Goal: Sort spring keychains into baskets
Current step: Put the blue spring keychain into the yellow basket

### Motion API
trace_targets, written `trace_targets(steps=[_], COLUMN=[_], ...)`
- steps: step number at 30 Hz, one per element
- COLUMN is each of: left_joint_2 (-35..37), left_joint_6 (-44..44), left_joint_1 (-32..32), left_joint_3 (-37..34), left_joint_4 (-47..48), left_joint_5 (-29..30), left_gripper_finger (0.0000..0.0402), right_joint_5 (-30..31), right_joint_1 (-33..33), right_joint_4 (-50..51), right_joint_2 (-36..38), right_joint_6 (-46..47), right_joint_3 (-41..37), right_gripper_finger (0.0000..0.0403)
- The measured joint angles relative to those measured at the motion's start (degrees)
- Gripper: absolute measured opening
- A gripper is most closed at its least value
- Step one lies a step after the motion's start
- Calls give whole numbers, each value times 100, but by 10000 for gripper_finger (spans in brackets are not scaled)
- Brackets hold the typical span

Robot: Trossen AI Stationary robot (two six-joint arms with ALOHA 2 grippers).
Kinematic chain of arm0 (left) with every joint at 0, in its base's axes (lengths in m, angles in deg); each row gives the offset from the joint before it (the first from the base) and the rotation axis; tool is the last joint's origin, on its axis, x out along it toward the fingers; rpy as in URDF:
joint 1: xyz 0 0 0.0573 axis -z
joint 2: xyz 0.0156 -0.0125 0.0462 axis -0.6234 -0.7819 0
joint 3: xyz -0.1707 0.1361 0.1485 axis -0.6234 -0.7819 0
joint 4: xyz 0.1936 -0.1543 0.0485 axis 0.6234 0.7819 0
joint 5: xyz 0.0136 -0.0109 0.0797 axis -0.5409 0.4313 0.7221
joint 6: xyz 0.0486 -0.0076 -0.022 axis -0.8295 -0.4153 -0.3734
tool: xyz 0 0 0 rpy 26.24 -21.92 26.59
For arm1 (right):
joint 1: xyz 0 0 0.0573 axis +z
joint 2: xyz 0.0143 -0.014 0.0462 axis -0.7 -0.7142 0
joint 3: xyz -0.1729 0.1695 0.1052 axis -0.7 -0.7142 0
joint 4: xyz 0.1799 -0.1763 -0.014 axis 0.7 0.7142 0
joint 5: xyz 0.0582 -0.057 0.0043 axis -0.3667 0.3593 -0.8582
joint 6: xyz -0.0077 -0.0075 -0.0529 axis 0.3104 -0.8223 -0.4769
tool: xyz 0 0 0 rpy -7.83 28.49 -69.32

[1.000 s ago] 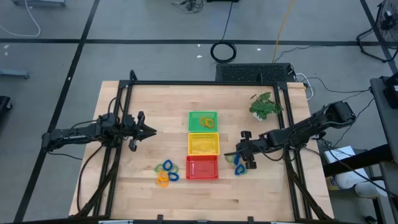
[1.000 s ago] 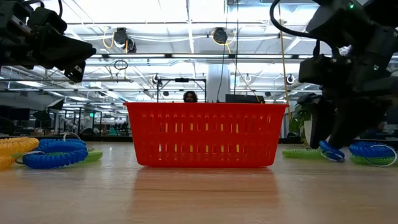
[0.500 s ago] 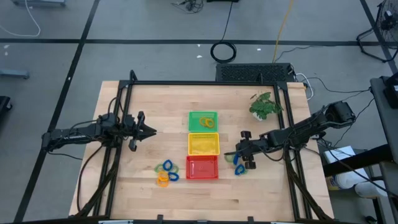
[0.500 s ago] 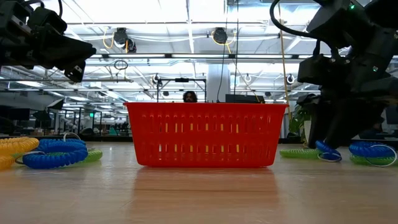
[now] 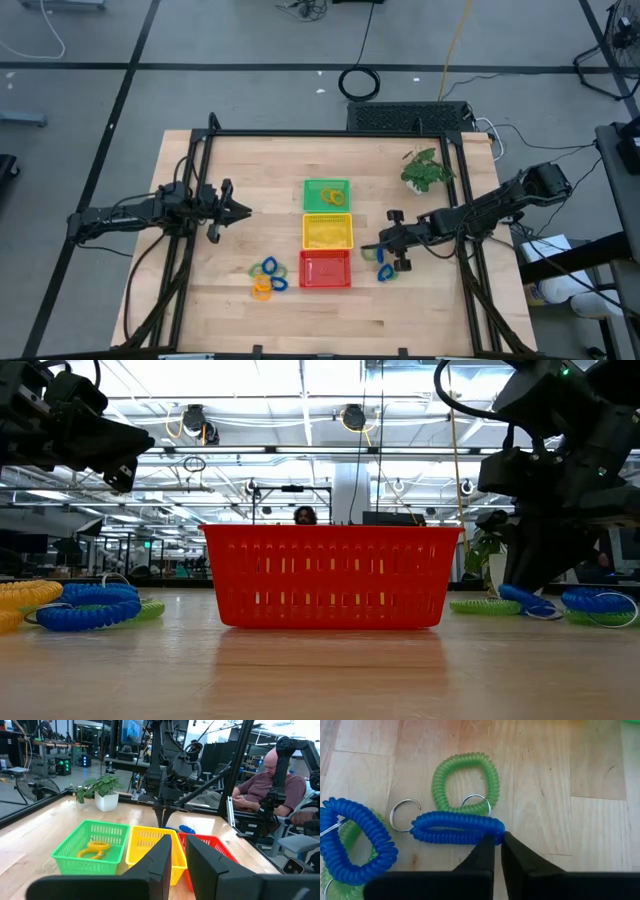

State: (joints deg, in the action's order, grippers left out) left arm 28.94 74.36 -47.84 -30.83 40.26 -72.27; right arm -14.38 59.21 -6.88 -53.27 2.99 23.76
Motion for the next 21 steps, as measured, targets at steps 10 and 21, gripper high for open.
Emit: trace_targets(steps=[10,21], left_joint_2=[1,0], left_joint_6=[0,0], left_joint_1=[0,0], left_joint_3=[0,0], left_joint_4=[0,0], left_joint_5=[0,0], left_gripper_finger=[60,60], right_joint_5=[9,4], right_joint_1=[0,0], right_joint_4=[6,68], right_joint_2=[0,121], right_joint_6=[0,8], right_joint_3=[0,-2], right_gripper_finger=[1,0])
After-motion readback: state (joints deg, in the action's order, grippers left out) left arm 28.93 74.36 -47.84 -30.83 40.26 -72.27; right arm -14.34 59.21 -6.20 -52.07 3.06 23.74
